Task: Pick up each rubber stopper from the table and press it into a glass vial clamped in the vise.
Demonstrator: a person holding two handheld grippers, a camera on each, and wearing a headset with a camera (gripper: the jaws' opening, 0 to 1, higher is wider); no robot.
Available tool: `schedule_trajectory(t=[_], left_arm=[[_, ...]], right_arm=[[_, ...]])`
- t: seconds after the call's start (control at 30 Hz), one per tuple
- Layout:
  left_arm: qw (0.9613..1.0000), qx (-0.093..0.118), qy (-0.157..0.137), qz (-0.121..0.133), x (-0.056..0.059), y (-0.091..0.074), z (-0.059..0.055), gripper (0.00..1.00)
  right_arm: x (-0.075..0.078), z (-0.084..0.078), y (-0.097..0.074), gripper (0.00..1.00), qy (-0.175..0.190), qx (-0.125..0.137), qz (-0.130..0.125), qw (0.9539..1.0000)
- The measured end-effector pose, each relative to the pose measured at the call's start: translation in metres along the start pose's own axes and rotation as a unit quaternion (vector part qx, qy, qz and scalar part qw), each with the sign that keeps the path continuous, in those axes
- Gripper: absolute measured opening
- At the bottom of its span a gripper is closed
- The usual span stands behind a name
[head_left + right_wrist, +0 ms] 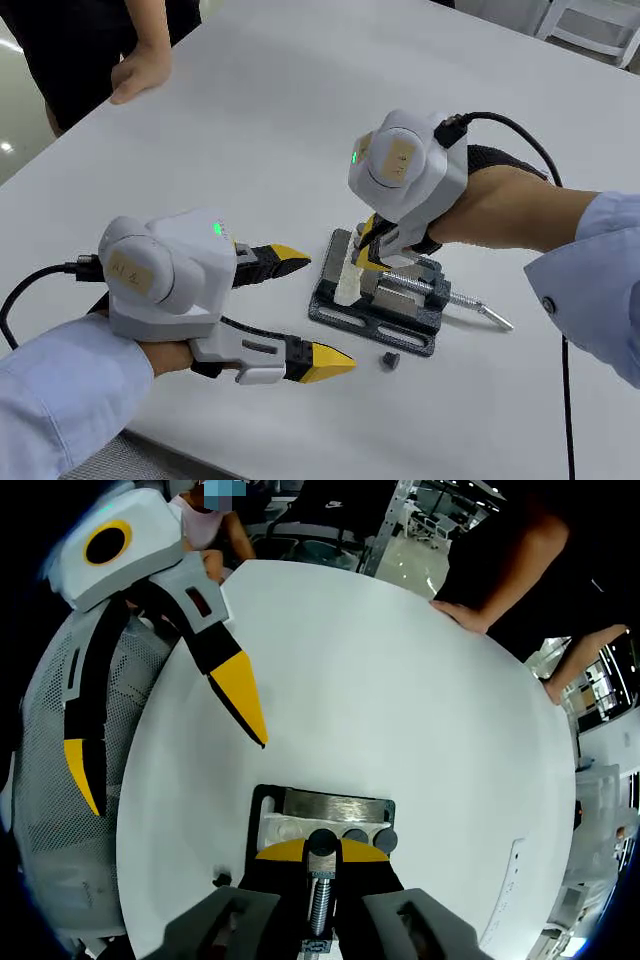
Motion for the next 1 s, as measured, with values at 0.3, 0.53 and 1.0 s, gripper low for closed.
schedule_trajectory(t=[0.3, 0.53, 1.0], left_arm=[[1.0000, 0.001, -0.001, -0.002, 0.0015, 0.0003, 0.0001, 0.67], [1.0000, 0.001, -0.002, -0.003, 0.0022, 0.0003, -0.0002, 0.67], [1.0000, -0.001, -0.004, -0.004, 0.0018, -0.0006, -0.0013, 0.66]], right_arm=[[0.0011, 0.0020, 0.0005, 0.06, -0.019, -0.012, 0.003, 0.9998], [0.0018, 0.0014, 0.0011, 0.06, -0.016, -0.011, 0.009, 0.9998], [0.0015, -0.0004, 0.0030, 0.09, -0.007, -0.008, 0.017, 0.9998]])
Point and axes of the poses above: the centre of the closed fingertips' face, and the gripper's own axes: y roughly forward along the fingers, x roughly to its right, z roughly out of its top, the point moved 8 cm from there along -y, roughly backward along the fingers, and after that the axes turned 12 degrees about -x, right-handed, at the moved point
